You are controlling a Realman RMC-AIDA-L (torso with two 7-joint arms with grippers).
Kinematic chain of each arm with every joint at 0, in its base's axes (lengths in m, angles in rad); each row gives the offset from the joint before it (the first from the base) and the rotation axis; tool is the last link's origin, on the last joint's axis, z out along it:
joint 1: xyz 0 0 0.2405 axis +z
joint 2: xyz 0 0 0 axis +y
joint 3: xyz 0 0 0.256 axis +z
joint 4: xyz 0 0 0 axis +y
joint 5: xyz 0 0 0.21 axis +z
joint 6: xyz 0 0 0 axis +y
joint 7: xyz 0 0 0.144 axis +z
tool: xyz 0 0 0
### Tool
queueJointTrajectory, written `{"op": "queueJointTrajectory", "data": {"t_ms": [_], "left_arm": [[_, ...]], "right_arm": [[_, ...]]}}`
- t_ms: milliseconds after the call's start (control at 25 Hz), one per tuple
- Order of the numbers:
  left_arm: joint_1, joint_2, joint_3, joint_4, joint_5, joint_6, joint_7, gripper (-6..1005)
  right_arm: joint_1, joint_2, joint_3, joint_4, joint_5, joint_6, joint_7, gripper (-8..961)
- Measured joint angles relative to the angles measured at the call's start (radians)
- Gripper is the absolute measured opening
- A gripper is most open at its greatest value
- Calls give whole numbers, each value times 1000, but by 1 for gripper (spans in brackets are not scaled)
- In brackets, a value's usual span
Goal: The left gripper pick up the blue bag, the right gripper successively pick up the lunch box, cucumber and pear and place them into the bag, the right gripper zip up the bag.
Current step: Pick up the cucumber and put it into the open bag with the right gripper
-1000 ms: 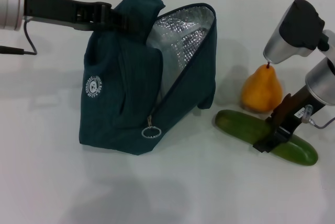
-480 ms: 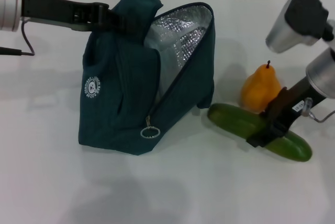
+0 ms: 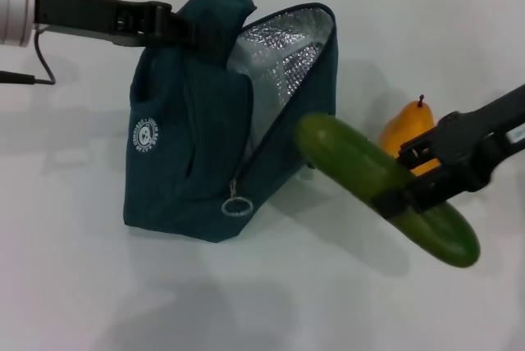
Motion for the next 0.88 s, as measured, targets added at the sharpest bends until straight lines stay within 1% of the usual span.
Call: {"op": "queueJointTrajectory", "data": {"t_ms": [120, 200, 320, 440, 480, 600, 640, 680, 720, 760, 800, 880], "left_arm": [[-1, 0, 0, 0, 0, 0, 0, 94], [-2, -1, 0, 0, -1, 0, 0, 94], [-2, -2, 2, 0, -1, 0, 0, 95], [-2, -3, 2, 0, -1, 0, 0, 95], [-2, -2, 2, 0, -1, 0, 0, 95], [-2, -2, 4, 0, -1, 1, 0, 95], [-2, -2, 4, 0, -1, 2, 0, 96], [-2, -2, 5, 0, -1, 2, 0, 96], [-2, -2, 5, 0, -1, 2, 0, 96], [-3, -3, 6, 0, -1, 2, 0, 96], [-4, -3, 7, 0, -1, 2, 1, 96], [-4, -4, 8, 0, -1, 2, 1, 96]], "right_arm": [[-6, -13, 89, 40, 71, -60, -28, 629], [-18, -17, 129, 66, 121, -67, -52, 629], [-49, -19, 220, 161, 246, -34, -133, 629], [-63, -17, 252, 240, 329, 23, -213, 629], [-67, -11, 252, 267, 359, 48, -250, 629], [-68, 18, 244, 317, 415, 117, -357, 629], [-67, 24, 232, 334, 434, 141, -391, 630], [-65, 27, 219, 345, 445, 154, -411, 630], [-57, 29, 154, 396, 504, 209, -491, 630], [-55, 29, 133, 411, 523, 226, -514, 630], [-51, 28, 86, 442, 567, 262, -562, 630], [-50, 28, 28, 474, 627, 319, -640, 630]]}}
